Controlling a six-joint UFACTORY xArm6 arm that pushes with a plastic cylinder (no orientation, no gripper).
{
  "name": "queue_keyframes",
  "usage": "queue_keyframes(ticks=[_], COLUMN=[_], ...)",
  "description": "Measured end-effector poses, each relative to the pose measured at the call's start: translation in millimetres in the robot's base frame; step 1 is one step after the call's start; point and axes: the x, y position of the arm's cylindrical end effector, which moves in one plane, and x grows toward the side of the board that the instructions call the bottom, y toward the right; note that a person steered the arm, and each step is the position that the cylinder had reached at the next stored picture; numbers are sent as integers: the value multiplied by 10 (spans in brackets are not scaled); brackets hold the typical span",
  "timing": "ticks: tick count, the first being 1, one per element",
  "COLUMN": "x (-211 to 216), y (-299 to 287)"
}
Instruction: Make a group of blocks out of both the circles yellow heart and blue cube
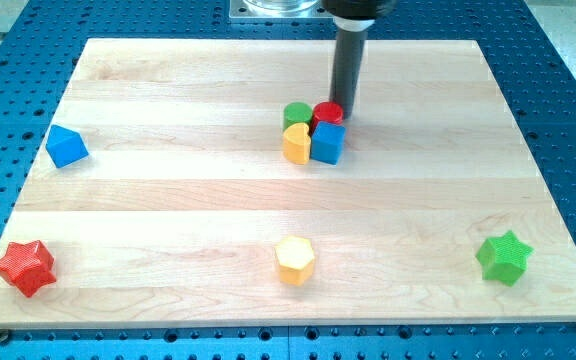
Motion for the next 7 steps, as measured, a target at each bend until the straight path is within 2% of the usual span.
queue_keyframes(ticks=[1, 2, 3, 4, 5, 6, 7], x=[4, 4, -54, -205, 330, 249, 915], y=[52, -312, -338, -1037, -922, -1015, -2107])
